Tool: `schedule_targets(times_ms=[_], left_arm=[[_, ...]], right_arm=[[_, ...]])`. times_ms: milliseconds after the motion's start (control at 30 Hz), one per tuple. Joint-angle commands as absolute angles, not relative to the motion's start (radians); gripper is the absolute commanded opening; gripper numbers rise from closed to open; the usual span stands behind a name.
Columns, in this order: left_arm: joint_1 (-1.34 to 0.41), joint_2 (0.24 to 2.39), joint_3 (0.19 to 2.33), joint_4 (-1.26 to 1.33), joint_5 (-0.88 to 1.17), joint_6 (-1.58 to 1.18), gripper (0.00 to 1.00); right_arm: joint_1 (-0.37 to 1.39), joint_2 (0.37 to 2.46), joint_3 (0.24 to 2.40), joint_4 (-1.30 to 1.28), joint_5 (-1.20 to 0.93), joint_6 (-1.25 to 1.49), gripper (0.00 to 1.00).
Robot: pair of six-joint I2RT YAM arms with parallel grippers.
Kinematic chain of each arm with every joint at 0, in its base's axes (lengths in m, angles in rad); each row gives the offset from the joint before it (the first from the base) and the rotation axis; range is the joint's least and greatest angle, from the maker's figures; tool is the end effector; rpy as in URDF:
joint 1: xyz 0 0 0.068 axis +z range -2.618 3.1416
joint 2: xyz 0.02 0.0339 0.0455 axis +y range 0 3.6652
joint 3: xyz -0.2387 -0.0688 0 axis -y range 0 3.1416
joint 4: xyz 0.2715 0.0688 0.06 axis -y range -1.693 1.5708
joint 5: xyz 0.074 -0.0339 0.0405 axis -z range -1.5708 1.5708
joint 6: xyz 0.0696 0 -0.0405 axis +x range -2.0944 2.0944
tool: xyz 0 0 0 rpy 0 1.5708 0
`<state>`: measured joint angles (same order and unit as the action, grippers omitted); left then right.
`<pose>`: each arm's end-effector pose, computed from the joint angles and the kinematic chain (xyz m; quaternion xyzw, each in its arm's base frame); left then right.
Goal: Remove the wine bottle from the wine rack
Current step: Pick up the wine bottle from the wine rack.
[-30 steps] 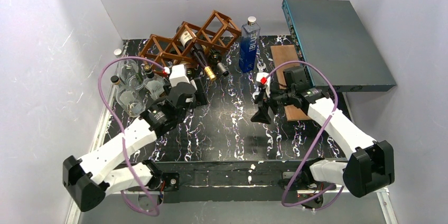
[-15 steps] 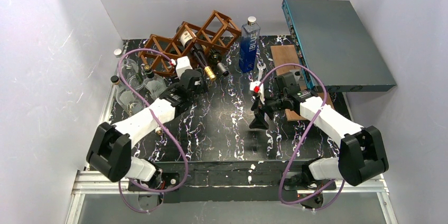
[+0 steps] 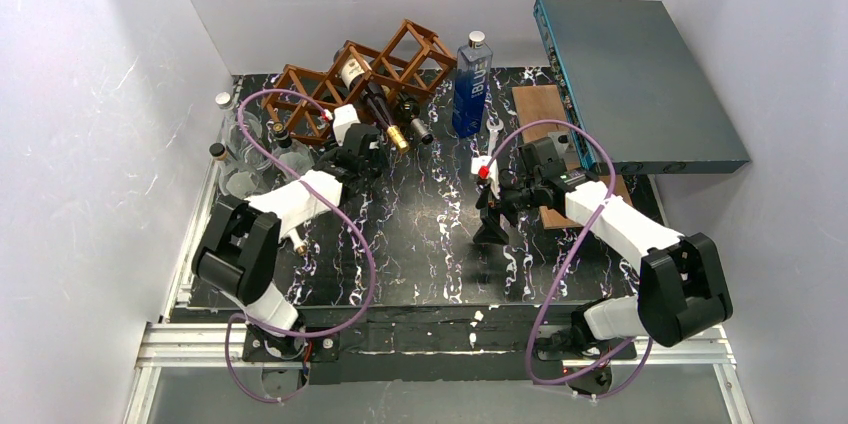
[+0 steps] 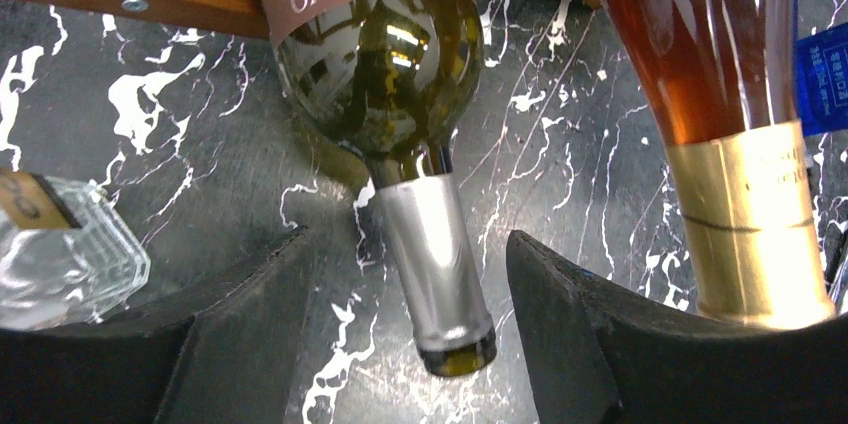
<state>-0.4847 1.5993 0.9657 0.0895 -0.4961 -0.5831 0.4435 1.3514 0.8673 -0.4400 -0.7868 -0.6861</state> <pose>0.3665 -0.1556 0.1697 -0.1620 0.8375 -0.0582 0.5186 0.2593 0.1777 0.1749 -0.5716 0.6745 0.3253 0.3353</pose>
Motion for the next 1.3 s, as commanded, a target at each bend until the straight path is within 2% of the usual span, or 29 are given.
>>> schedule_targets(times_ms=[0,933,1133,1267], left_arm=[[-0.467,1.614,0.998,0.155,-0.487,-0.567,0.64],[-0.406,1.761,1.048,0.264,-0.442,-0.588,0.48],[-0.405,1.766,1.047,0.268,-0.434,-0.597,0.34],[-0.405,1.748,1.026,0.270,-0.418,-0.610,0.11]], right_arm=[[0.448,1.368,0.852,-0.426,-0.793,-0.713,0.98],[0.448,1.394,0.853,-0.443,-0.783,-0.746,0.98],[0.448,1.394,0.853,-0.445,-0.782,-0.750,0.99],[0.448,1.393,0.853,-0.446,-0.781,-0.752,0.98]])
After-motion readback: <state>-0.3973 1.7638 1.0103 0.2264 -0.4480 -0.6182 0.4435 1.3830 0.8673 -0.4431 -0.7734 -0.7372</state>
